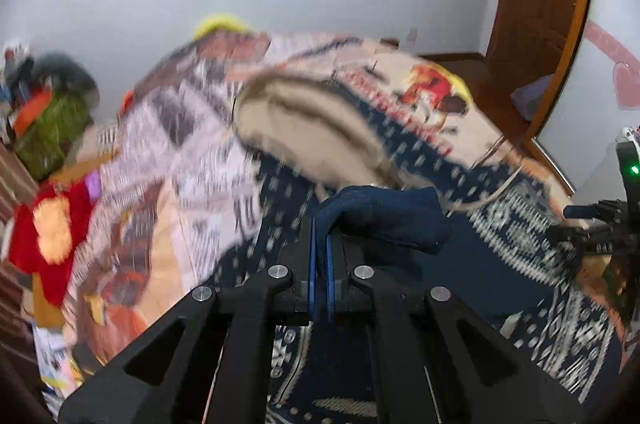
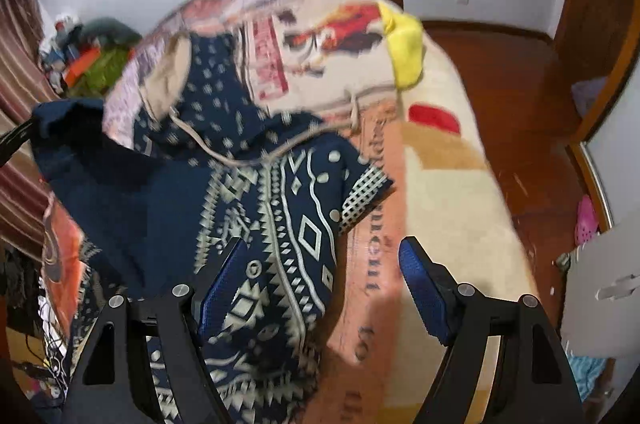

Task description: Fold large clothes

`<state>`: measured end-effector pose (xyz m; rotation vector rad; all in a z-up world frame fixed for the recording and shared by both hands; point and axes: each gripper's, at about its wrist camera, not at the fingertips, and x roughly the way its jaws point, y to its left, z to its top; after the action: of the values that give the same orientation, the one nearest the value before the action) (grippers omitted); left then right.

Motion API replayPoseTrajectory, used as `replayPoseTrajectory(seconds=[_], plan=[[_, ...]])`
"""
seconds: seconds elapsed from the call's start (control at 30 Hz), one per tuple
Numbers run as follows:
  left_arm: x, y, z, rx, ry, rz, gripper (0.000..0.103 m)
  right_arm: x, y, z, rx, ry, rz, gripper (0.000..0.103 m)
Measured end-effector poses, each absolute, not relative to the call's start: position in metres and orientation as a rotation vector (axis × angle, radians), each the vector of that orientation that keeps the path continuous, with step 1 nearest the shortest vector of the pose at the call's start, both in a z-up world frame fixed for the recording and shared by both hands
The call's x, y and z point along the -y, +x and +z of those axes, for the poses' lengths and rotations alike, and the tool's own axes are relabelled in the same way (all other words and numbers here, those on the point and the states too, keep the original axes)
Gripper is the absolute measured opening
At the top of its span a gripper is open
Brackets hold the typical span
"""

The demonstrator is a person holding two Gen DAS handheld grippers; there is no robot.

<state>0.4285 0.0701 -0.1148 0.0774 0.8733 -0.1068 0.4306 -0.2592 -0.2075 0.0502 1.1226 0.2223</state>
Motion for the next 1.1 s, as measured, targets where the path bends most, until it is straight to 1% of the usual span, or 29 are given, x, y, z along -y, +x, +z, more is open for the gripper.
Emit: replayPoseTrajectory(seconds=[0.1,0.17,0.23,0.3,0.37,0.43,0.47,0.57,0.67,0.83,0.9,1.0,1.1], plan=[[-0.093,0.423,-0.15,-0.949,0.033,-0.099,0.004,0.252,0.44,-0.227,-1.187,0.02,0.201,0.077],[-0.104,0.418,-0.169,-0.994,0.006,-0.095,0.004,0.245,0.44,-0.227,-1.172,-0.035,0.195,0.082],[-0.118,0.412,-0.194,-1.054,-0.045,-0.099,0.004,0.238,0.44,-0.229,-1.162,-0.091,0.189,0.084],[-0.129,0.406,-0.213,-1.105,-0.097,-0.106,0.007,0.234,0.439,-0.232,-1.158,-0.117,0.182,0.086],[-0.138,0.398,-0.232,-1.143,-0.137,-0.106,0.014,0.234,0.439,-0.232,-1.159,-0.127,0.179,0.088],[-0.143,0.389,-0.244,-1.167,-0.151,-0.099,0.028,0.233,0.441,-0.232,-1.162,-0.132,0.174,0.088],[-0.144,0.386,-0.248,-1.175,-0.154,-0.093,0.036,0.232,0.441,-0.232,-1.165,-0.134,0.171,0.089],[-0.153,0.374,-0.256,-1.179,-0.176,-0.059,0.049,0.23,0.441,-0.233,-1.166,-0.148,0.164,0.09],[-0.159,0.364,-0.256,-1.178,-0.2,-0.045,0.05,0.227,0.441,-0.234,-1.162,-0.165,0.158,0.091],[-0.166,0.349,-0.257,-1.194,-0.104,0.056,0.051,0.226,0.44,-0.234,-1.157,-0.179,0.151,0.091],[-0.177,0.344,-0.258,-1.204,-0.142,0.067,0.05,0.226,0.44,-0.234,-1.154,-0.177,0.151,0.091],[-0.183,0.335,-0.241,-1.172,-0.226,0.028,0.05,0.226,0.439,-0.233,-1.151,-0.174,0.151,0.091],[-0.17,0.336,-0.218,-1.116,-0.206,-0.039,0.051,0.225,0.438,-0.232,-1.15,-0.173,0.149,0.091]])
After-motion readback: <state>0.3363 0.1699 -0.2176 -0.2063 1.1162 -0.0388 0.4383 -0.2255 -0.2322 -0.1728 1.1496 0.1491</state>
